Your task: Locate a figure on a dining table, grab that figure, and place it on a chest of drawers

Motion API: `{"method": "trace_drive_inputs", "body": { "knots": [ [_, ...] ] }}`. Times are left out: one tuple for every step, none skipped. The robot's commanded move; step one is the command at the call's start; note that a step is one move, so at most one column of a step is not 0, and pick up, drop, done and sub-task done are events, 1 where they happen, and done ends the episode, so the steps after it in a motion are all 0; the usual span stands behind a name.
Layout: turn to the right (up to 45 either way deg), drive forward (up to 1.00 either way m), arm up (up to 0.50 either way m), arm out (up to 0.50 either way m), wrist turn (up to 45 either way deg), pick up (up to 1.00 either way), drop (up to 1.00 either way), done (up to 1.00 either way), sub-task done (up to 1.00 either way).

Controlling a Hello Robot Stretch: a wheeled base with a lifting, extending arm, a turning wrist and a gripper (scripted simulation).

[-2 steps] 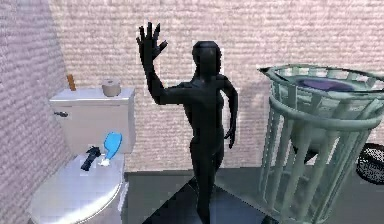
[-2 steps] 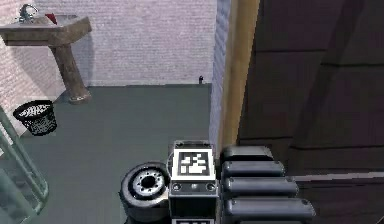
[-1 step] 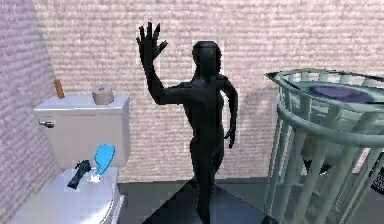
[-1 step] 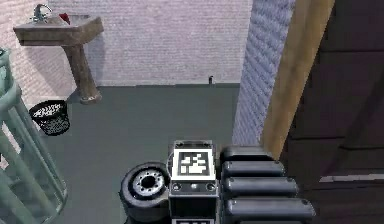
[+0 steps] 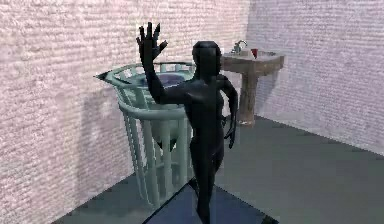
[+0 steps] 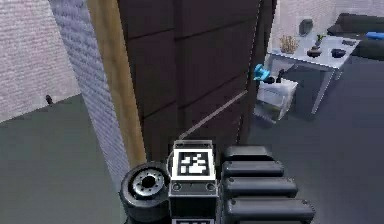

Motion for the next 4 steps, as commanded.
{"method": "trace_drive_inputs", "body": {
  "knots": [
    [27.0,0.0,0.0,0.0,0.0,0.0,0.0,0.0,0.0],
    [0.0,0.35,0.0,0.0,0.0,0.0,0.0,0.0,0.0],
    [21.0,0.0,0.0,0.0,0.0,0.0,0.0,0.0,0.0],
    [0.0,0.4,0.0,0.0,0.0,0.0,0.0,0.0,0.0]
  ]
}}
